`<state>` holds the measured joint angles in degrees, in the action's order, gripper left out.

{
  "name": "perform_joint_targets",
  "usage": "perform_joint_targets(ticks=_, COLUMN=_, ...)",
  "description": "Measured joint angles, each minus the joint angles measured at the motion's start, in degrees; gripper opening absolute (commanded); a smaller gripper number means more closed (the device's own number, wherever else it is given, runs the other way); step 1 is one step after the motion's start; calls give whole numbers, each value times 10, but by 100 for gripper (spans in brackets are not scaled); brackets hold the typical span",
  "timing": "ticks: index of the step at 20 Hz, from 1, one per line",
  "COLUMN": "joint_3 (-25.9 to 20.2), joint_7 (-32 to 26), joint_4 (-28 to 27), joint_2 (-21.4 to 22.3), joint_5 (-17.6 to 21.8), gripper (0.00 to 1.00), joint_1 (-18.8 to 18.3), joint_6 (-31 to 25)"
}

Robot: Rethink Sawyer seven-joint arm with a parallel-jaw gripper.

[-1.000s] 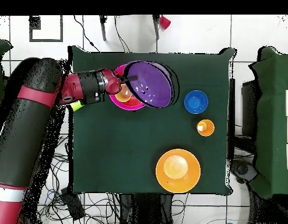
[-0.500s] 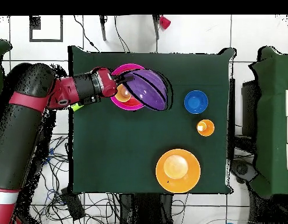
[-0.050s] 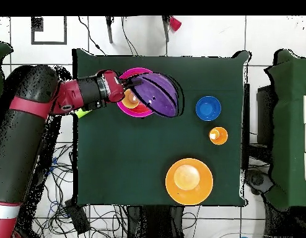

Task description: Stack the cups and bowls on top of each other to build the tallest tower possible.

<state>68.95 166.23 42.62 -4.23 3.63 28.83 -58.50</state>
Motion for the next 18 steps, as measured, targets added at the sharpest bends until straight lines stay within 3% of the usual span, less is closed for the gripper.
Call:
perform_joint_targets(ticks=4, joint_3=-28, joint_7=-9, joint_4=0, joint_2=21, joint_5=0, gripper=0, joint_1=-8, joint_6=-1)
perform_joint_targets(ticks=7, joint_3=-74, joint_7=-58, joint_4=-1, joint_2=48, joint_5=0, gripper=0, joint_1=-24, joint_6=-25)
perform_joint_targets(ticks=9, joint_3=-107, joint_7=-130, joint_4=-6, joint_2=65, joint_5=0, gripper=0, joint_1=-43, joint_6=-68)
perform_joint_targets(ticks=11, joint_3=-118, joint_7=-163, joint_4=-8, joint_2=70, joint_5=0, gripper=0, joint_1=-50, joint_6=-87)
perform_joint_targets(ticks=14, joint_3=-154, joint_7=-294, joint_4=-9, joint_2=87, joint_5=1, gripper=0, joint_1=-70, joint_6=-150)
perform_joint_targets(ticks=18, joint_3=-183, joint_7=-388, joint_4=-7, joint_2=102, joint_5=1, gripper=0, joint_1=-79, joint_6=-180)
